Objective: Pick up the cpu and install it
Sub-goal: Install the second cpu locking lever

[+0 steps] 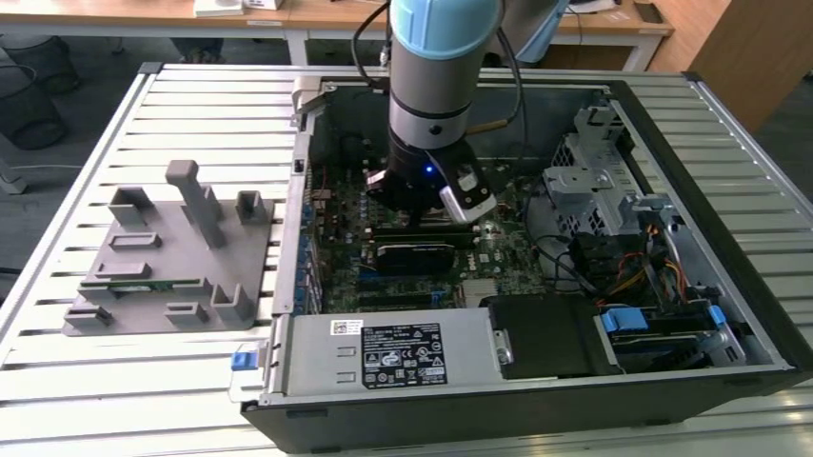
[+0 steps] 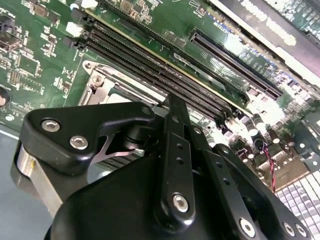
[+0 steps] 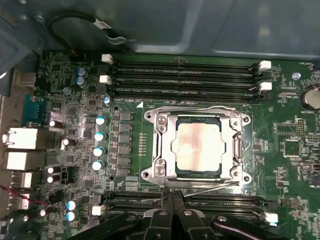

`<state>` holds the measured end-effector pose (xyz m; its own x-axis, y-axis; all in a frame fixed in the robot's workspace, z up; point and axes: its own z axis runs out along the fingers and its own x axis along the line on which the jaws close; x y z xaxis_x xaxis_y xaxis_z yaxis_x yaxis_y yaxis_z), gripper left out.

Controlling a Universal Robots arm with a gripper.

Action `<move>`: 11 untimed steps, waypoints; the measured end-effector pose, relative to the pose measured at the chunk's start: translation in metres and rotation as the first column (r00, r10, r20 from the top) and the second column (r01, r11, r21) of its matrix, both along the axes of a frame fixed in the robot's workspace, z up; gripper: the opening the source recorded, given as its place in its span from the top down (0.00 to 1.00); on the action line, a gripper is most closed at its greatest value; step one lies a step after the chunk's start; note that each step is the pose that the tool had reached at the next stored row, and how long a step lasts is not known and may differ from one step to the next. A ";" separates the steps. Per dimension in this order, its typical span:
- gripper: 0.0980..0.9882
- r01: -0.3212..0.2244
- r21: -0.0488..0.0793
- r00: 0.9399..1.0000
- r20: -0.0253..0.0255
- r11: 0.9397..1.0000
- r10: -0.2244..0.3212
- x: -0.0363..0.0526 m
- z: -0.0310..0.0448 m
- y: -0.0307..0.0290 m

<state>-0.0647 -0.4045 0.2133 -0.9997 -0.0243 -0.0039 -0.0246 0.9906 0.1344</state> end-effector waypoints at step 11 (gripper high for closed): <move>0.99 0.002 0.049 1.000 0.000 0.999 -0.002 -0.0003 -0.0047 -0.0064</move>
